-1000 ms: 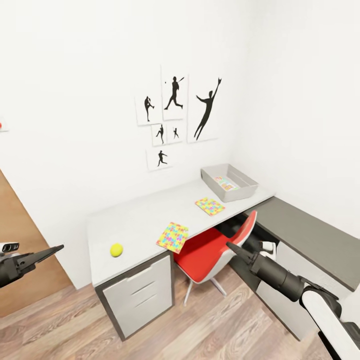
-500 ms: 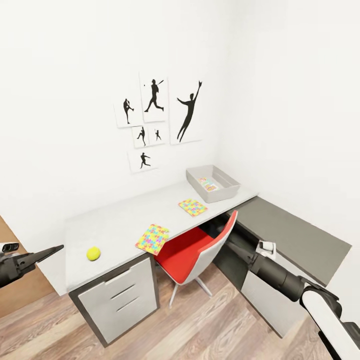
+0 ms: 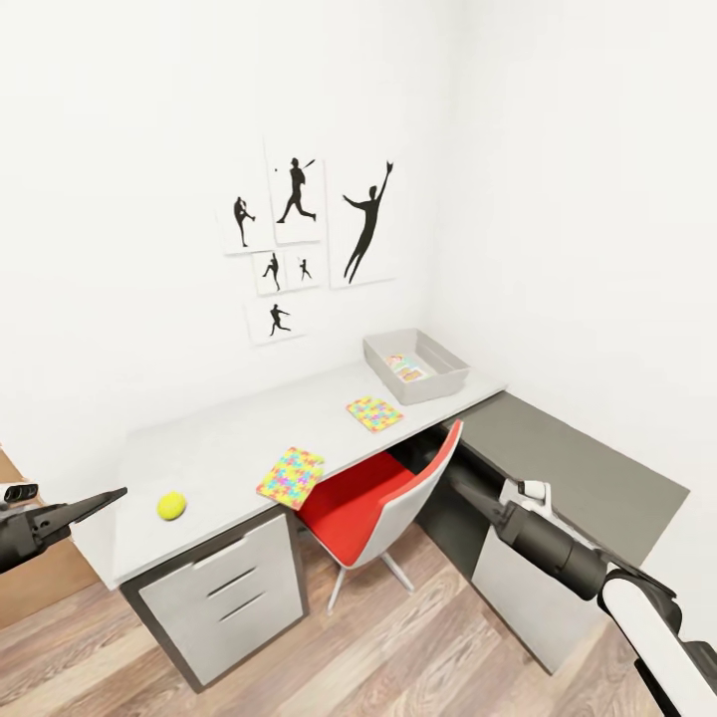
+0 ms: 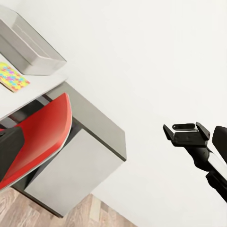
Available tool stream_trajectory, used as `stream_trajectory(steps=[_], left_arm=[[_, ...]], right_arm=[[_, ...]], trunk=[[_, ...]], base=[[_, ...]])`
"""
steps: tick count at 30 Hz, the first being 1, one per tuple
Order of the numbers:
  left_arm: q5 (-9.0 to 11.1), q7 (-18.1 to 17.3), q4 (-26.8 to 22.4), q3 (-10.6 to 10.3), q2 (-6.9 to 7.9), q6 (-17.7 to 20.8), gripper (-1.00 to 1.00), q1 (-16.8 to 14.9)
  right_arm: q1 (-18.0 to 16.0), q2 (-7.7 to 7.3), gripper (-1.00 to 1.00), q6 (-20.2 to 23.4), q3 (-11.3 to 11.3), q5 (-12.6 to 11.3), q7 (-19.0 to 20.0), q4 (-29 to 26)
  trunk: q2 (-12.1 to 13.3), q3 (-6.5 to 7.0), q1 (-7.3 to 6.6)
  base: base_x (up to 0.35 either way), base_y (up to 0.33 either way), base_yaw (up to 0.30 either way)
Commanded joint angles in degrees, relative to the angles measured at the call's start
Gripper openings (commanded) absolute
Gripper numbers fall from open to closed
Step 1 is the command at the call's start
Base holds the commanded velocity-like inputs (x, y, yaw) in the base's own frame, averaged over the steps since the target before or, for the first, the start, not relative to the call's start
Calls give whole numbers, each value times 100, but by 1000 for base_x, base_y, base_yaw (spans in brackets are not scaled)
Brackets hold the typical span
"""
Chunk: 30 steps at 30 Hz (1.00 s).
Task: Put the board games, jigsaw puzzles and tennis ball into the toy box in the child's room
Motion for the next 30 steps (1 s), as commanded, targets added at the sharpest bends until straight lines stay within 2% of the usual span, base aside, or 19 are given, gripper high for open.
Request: stream_trajectory(steps=[1, 14, 18, 20, 22, 25, 30], left_arm=[[-6, -24, -2, 1, 1, 60, 100, -6], [-37, -24, 9, -40, -31, 99, 100, -4], [-70, -24, 20, -193, -231, 137, 100, -7], [-79, -24, 23, -355, -438, 151, 100, -7], [-78, 65, 27, -443, -555, 159, 100, -9], [-69, 602, 28, -613, -834, 271, 100, -39], [-51, 1376, 32, -694, -1017, 728, 100, -71]], right_arm=[[-5, -4, 100, 43, 2, -60, -10, 1], [-5, -4, 100, 43, 0, -60, -10, 3], [-5, -8, 100, 43, -4, -60, -10, 3], [-5, -8, 100, 43, -6, -60, -10, 3], [-5, -6, 100, 43, -7, -60, -11, 3], [-5, -5, 100, 46, -8, -60, -10, 3], [-5, -8, 100, 51, -12, -64, -10, 3]], trunk=[[-12, -13, 4], [-12, -13, 4], [-12, -13, 4], [-12, -13, 4], [-12, -13, 4], [-12, -13, 4], [-12, -13, 4]], base=[[87, -220, 0], [124, -215, 0], [30, -40, 0], [9, -13, 0], [5, -7, 0], [2, -3, 0], [0, -1, 0]])
